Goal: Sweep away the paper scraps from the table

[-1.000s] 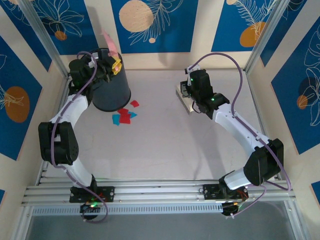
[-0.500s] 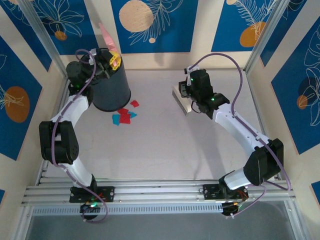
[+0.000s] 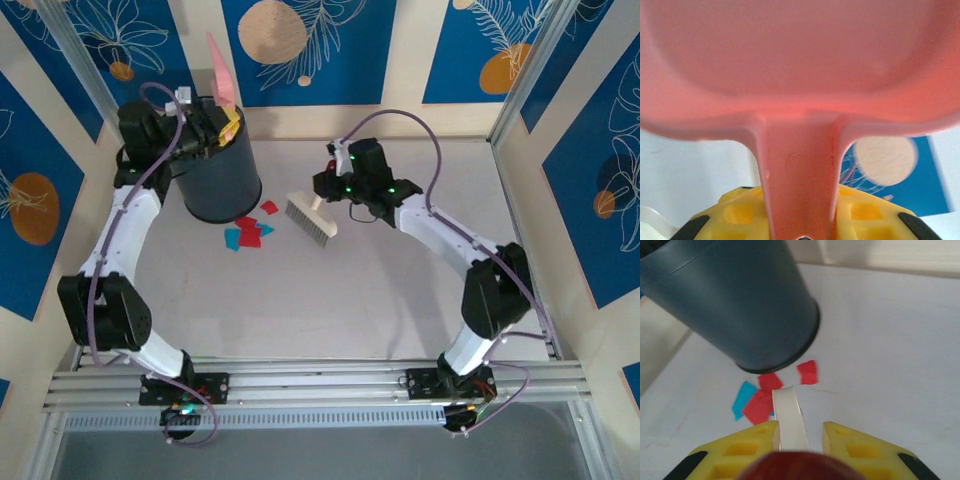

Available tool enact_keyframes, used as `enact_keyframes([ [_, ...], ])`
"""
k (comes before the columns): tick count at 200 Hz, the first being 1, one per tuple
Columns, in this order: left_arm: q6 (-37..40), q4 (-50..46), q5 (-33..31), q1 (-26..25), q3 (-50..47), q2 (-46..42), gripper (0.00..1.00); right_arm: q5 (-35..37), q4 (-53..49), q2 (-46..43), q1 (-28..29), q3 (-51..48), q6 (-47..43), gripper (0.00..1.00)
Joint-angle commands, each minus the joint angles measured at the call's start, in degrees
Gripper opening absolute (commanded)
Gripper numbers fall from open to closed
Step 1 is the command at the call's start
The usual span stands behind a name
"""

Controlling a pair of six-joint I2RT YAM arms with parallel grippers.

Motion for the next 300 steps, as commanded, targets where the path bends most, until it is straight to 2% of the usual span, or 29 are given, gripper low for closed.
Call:
enact_keyframes([
  [1, 26.24, -26.17, -3.37, 0.51, 5.31, -4.16, 0.00, -7.68, 4.17, 3.98, 1.65, 4.83, 4.20, 0.00],
  [19, 34.94, -34.67, -7.54, 0.51, 6.36, -6.14, 0.00, -9.73, 4.96, 8.53, 2.96, 8.13, 6.23, 0.00],
  [40, 41.56, -41.38, -12.78, 0.51, 6.33, -8.15, 0.00, -10.49, 6.19, 13.94, 3.89, 11.84, 9.87, 0.00],
  [71, 47.14, -46.98, -19.90, 0.51, 4.39, -11.49, 0.00, -9.81, 7.38, 20.23, 4.00, 16.75, 14.50, 0.00],
  [92, 48.55, -48.17, -22.05, 0.51, 2.25, -13.29, 0.00, -7.93, 7.67, 23.52, 3.83, 19.26, 16.92, 0.00],
  [127, 49.42, -48.89, -22.36, 0.51, -0.18, -14.42, 0.00, -4.93, 6.16, 27.15, 3.17, 22.27, 19.19, 0.00],
  [174, 53.43, -50.40, -19.70, 0.51, -1.29, -13.90, 0.00, 0.77, -6.67, 32.04, 2.51, 28.85, 18.69, 0.00],
  [210, 56.00, -52.15, -19.22, 0.47, -1.38, -13.05, 0.00, 3.24, -13.07, 33.18, 2.34, 30.18, 16.67, 0.00],
  [252, 56.57, -52.63, -18.64, 0.43, -1.47, -12.49, 0.00, 10.59, -19.85, 31.45, 2.33, 29.20, 13.61, 0.00],
  [300, 57.83, -53.47, -18.14, 0.34, -1.16, -12.12, 0.00, 18.54, -21.07, 24.17, 1.02, 20.63, 12.99, 0.00],
])
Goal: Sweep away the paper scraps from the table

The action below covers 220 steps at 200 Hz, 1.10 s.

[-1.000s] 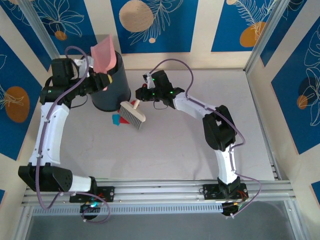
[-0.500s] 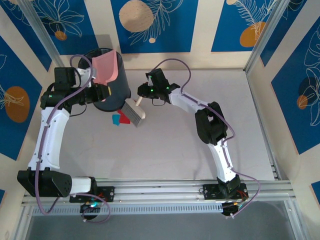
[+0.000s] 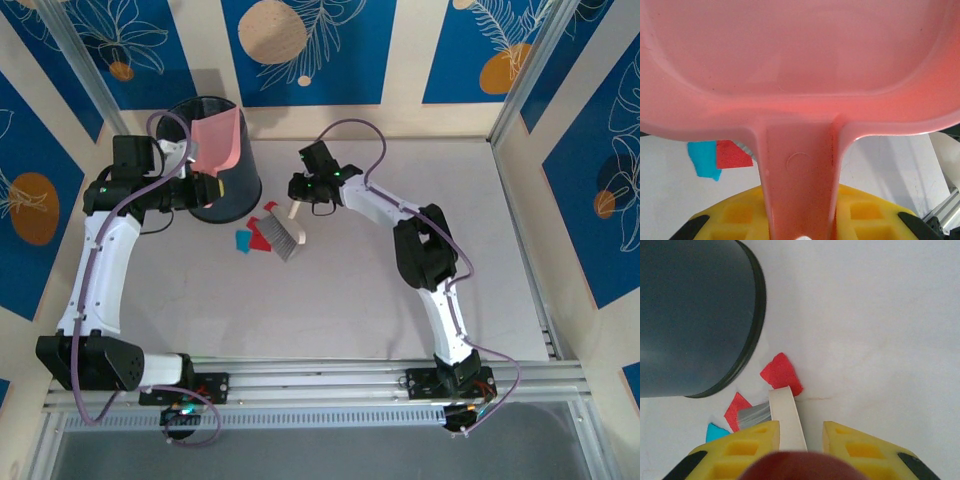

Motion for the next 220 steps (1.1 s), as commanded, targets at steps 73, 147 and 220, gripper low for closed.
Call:
enact_keyframes([
  [73, 2.67, -1.35, 2.51, -0.21, -0.02, 0.76, 0.00, 10.93, -1.53, -17.98, -2.46, -15.44, -4.17, 0.00],
  [147, 2.79, -1.62, 2.60, -0.57, -0.27, 0.72, 0.00, -4.10, 13.95, -17.91, -6.19, -15.17, 5.73, 0.00],
  [220, 3.06, -1.88, 2.28, -0.69, -0.72, 0.29, 0.00, -7.09, 6.66, -1.33, -5.55, 2.89, 13.90, 0.00],
])
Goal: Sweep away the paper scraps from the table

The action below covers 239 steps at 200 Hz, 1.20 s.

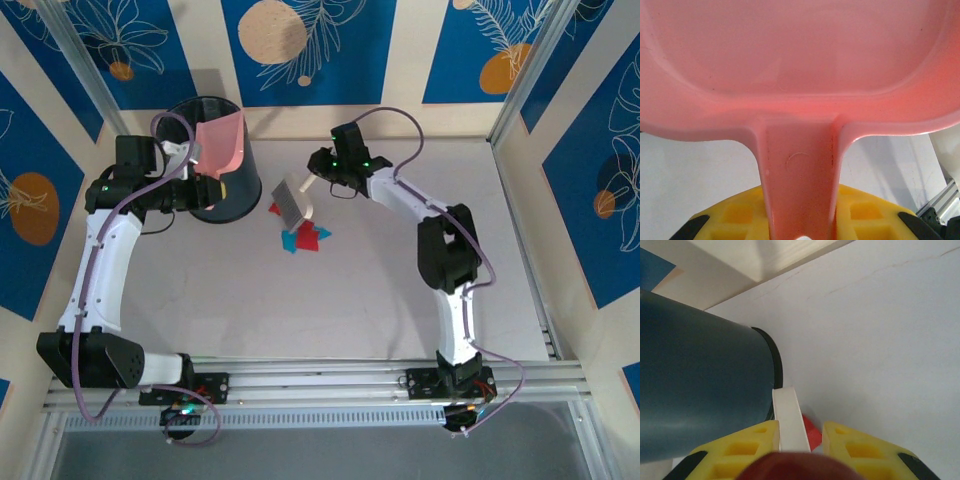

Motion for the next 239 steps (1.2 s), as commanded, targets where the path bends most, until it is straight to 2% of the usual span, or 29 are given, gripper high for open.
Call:
enact_keyframes([
  [1, 1.86, -0.79, 1.10, -0.39, -0.72, -0.39, 0.00, -2.35, -4.10, 3.43, 0.84, 6.65, 4.20, 0.00],
  [28, 1.86, -1.03, 1.38, -0.41, -0.81, -0.81, 0.00, -0.57, -10.32, 6.40, 1.02, 10.02, 6.17, 0.00],
  [58, 2.88, -1.92, 2.45, -0.66, -0.88, -0.94, 0.00, 2.50, -14.79, 5.56, 0.95, 8.29, 6.07, 0.00],
  [108, 4.03, -2.79, 1.57, -2.05, -0.90, -0.68, 0.00, 7.47, -16.40, -1.27, 0.20, -1.10, 3.10, 0.00],
  [166, 5.52, -4.97, -1.47, -6.60, -0.55, 0.48, 0.00, 14.13, -15.85, -11.02, -1.91, -13.68, 0.17, 0.00],
  [188, 6.49, -6.92, -4.48, -8.79, -0.85, 0.93, 0.00, 14.94, -14.15, -14.35, -3.00, -17.68, -0.61, 0.00],
  [239, 8.35, -12.11, -14.55, -15.66, -3.21, 1.68, 0.00, 9.05, 0.05, -22.70, -4.13, -25.18, -5.76, 0.00],
])
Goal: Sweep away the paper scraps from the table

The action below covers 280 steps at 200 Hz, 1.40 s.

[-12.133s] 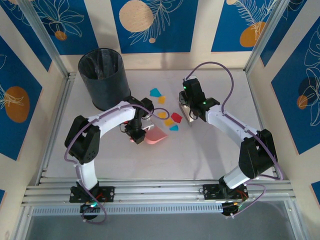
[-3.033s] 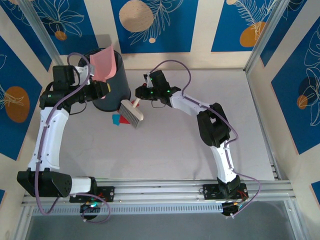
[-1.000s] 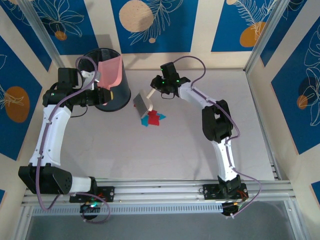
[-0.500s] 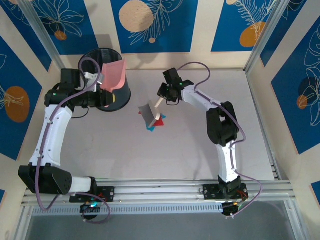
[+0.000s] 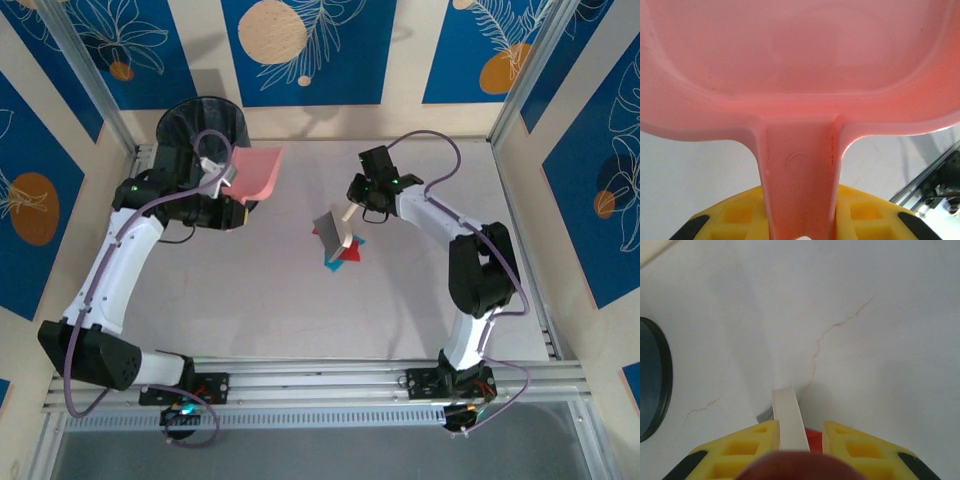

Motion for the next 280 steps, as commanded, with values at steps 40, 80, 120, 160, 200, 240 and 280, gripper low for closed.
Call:
enact_keyframes([
  [40, 2.96, -6.94, -14.93, -10.65, -3.64, 4.53, 0.00, -2.67, 13.61, -10.03, -0.01, -5.29, -10.77, 0.00],
  [80, 2.99, -6.89, -18.28, -16.46, -4.88, 7.98, 0.00, 4.98, 12.66, -13.85, 0.05, -7.61, -20.62, 0.00],
  [120, 1.71, -7.27, -20.63, -21.55, -6.04, 11.69, 0.00, 9.15, 15.74, -16.84, -0.02, -12.52, -31.57, 0.00],
  [160, -0.37, -9.81, -22.84, -27.09, -7.10, 14.36, 0.00, 12.64, 22.59, -19.20, 0.55, -18.70, -38.64, 0.00],
  [200, -1.43, -11.86, -23.44, -31.33, -7.70, 16.63, 0.00, 14.50, 25.35, -19.04, 1.34, -21.06, -42.72, 0.00],
  [240, -2.70, -11.54, -23.33, -34.28, -8.02, 18.49, 0.00, 14.50, 25.75, -18.22, 2.39, -21.69, -45.40, 0.00],
  [280, -3.86, -8.55, -21.81, -34.60, -8.95, 21.85, 0.00, 11.12, 25.58, -18.05, 3.10, -22.79, -45.92, 0.00],
])
